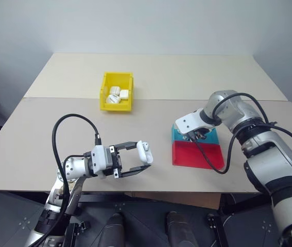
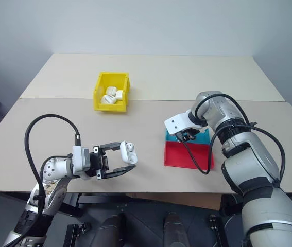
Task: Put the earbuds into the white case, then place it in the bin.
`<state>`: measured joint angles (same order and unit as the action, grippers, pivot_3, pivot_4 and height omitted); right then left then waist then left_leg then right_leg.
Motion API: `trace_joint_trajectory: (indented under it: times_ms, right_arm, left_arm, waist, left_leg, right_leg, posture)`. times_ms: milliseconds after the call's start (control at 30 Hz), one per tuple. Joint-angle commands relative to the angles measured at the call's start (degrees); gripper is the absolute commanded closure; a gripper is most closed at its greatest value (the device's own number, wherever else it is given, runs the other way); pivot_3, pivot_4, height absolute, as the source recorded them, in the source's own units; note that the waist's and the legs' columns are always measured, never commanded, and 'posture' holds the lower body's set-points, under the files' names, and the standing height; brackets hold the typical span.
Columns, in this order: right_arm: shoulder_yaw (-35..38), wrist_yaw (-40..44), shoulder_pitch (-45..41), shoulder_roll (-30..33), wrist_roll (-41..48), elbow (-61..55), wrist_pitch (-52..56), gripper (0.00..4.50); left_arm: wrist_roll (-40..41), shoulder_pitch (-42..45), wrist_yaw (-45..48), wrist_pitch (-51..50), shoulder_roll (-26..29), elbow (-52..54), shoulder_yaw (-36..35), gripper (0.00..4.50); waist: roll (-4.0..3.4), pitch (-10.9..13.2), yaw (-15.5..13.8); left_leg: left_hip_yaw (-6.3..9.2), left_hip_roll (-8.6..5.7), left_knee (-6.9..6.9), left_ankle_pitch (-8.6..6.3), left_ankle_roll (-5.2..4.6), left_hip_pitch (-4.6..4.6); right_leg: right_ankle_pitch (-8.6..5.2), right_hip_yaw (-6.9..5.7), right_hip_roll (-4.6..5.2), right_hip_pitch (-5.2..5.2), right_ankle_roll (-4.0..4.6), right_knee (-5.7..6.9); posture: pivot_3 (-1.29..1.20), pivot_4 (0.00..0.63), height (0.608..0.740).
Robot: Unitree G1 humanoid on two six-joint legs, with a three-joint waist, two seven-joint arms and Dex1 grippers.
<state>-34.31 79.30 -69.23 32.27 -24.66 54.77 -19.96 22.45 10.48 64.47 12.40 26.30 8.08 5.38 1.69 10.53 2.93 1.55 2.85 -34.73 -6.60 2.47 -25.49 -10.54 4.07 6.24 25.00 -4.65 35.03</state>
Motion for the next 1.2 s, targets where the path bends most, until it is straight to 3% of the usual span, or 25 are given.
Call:
trace_joint_trajectory:
  times_ms: [33, 267, 367, 433, 933, 1067, 1200]
  right_arm:
    - [1.24, 0.28, -1.02, 0.07, -0.02, -0.19, -1.17, 2.47]
    - [0.99, -0.34, -1.10, -0.06, -0.62, 0.37, -1.79, 2.47]
    - [1.06, -0.13, -0.92, -0.03, -0.60, 0.42, -2.32, 3.02]
    - [1.18, 0.17, -0.66, 0.09, -0.39, 0.14, -2.94, 3.64]
    - [2.26, -0.69, -0.85, 0.27, -0.20, -0.71, -1.26, 3.64]
    - [6.21, 3.33, -0.22, 2.51, 4.33, -5.74, 1.11, 3.64]
    - [13.45, 6.98, 1.88, 6.04, 12.52, -16.72, 10.12, 3.64]
  left_arm:
    - [0.59, 0.00, -0.42, 0.55, 0.11, 1.77, -0.15, 1.76]
    - [0.62, 0.00, -0.17, 0.90, 0.12, 1.53, -0.15, 1.76]
    - [0.57, -0.11, -0.05, 1.16, 0.13, 1.36, -0.18, 1.76]
    - [0.93, -0.39, 0.25, 0.61, 0.51, 1.89, -0.16, 1.76]
    - [1.19, -0.36, 0.28, 0.72, 0.37, 1.96, 0.02, 1.76]
    - [2.08, -0.02, 0.26, 0.08, 0.34, 2.58, -0.20, 1.76]
    - [3.81, 1.01, -0.97, -1.90, -0.37, 4.07, -0.42, 1.76]
  waist:
    - [0.00, 0.00, 0.00]
    - [0.00, 0.00, 0.00]
    - [0.00, 0.00, 0.01]
    - [0.00, 0.00, 0.02]
    - [0.00, 0.00, 0.04]
    - [-0.02, 0.01, -0.01]
    - [-0.04, 0.03, -0.37]
  left_leg:
    - [0.00, 0.00, 0.00, 0.00, -0.01, 0.00]
    - [0.00, 0.00, 0.01, 0.00, -0.01, 0.00]
    - [0.00, 0.00, 0.01, 0.00, -0.01, 0.00]
    - [0.00, 0.00, 0.00, 0.00, -0.01, 0.00]
    - [0.00, 0.00, 0.00, 0.00, 0.00, 0.01]
    - [0.00, 0.00, 0.02, 0.01, -0.01, -0.01]
    - [0.00, 0.00, 0.02, 0.01, -0.02, -0.03]
  right_leg:
    - [0.00, 0.00, 0.00, 0.00, 0.00, 0.00]
    - [-0.01, 0.00, 0.00, 0.00, 0.00, 0.00]
    - [0.00, 0.00, 0.00, 0.00, 0.00, 0.00]
    - [0.00, 0.00, 0.00, 0.00, 0.01, 0.00]
    - [0.00, 0.00, 0.00, -0.01, 0.01, 0.02]
    - [0.00, 0.00, 0.00, 0.02, 0.01, 0.01]
    - [-0.02, 0.00, 0.00, 0.02, -0.01, -0.01]
  posture:
    - [0.00, 0.150, 0.740]
    - [0.00, 0.150, 0.740]
    - [0.00, 0.150, 0.740]
    - [0.00, 0.150, 0.740]
    - [0.00, 0.150, 0.740]
    - [0.00, 0.150, 0.740]
    - [0.00, 0.150, 0.740]
